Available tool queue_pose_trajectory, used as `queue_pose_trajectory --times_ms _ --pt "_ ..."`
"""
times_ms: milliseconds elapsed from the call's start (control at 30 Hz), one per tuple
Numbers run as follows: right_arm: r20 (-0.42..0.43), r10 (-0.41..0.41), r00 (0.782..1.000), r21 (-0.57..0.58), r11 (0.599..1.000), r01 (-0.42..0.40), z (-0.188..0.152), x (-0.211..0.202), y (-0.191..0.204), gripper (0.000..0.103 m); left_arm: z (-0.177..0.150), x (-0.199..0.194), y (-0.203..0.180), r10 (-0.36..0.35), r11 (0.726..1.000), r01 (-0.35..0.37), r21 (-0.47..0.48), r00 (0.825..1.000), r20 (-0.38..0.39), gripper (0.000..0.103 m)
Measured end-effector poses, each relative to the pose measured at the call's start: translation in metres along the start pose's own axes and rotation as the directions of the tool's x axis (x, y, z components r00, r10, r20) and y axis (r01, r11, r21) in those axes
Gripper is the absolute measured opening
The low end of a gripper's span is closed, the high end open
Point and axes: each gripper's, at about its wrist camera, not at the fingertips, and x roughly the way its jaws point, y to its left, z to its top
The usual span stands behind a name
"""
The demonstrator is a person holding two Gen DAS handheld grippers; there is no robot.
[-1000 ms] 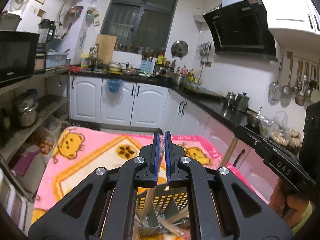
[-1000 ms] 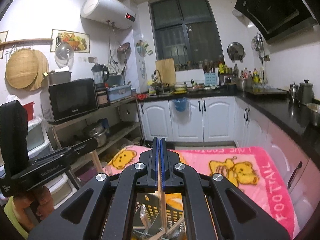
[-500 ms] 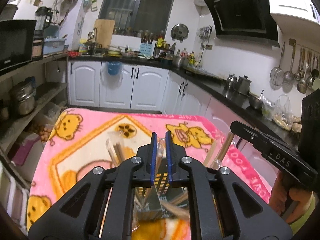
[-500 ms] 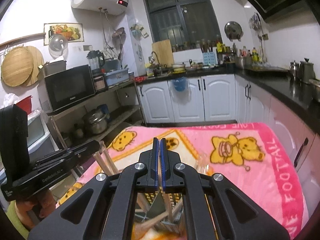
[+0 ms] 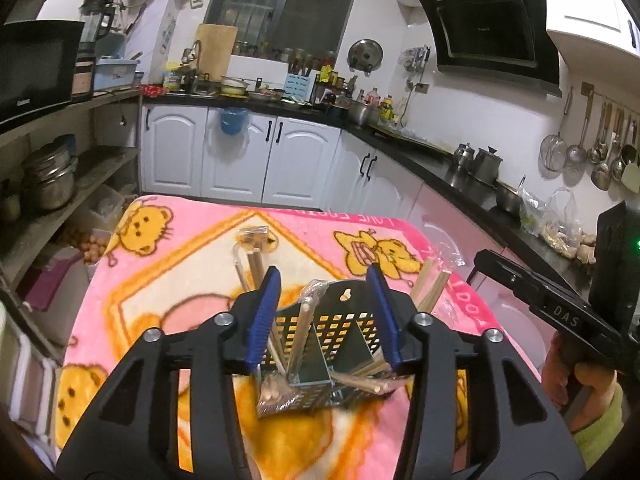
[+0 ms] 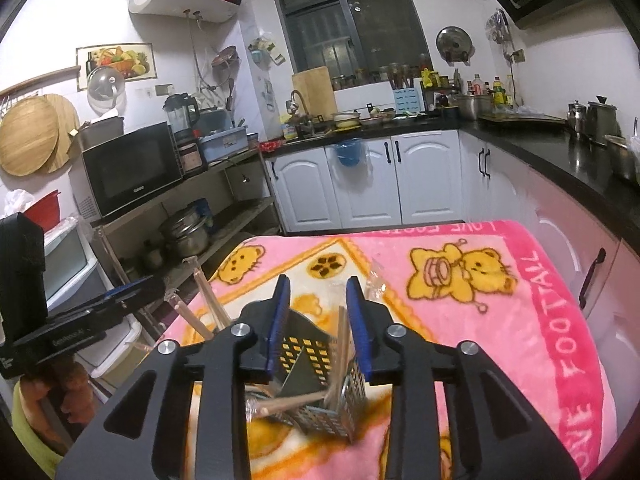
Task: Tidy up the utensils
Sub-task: 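Lower the chopsticks into the caddy and open the left tool while the right tool opens, then withdraw both open tools away from the filled caddy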
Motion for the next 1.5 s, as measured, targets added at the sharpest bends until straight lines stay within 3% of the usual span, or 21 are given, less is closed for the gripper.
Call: queue_pose_trajectory --times_ms 400,767,1500 --pt "-0.023 0.008 1.0 -0.036 0.999 -0.009 -0.024 -0.027 0.006 0.046 -0.02 -0.026 -0.004 -0.001 1.0 0.001 0.009 1.0 -0.021 0.072" --pt "-0.053 0.022 0.998 -0.068 0.997 -0.026 -0.054 -0.041 0.02 0.063 -0.048 -0.035 -0.005 -0.001 1.0 0.001 0.002 0.999 -0.055 0.092" --pt "-0.146 0.018 0.989 -0.067 0.997 -0.028 -0.11 -0.039 0.024 0.081 -0.108 -0.035 -0.001 0.014 1.0 -0.016 -0.02 0.995 -0.096 0.092"
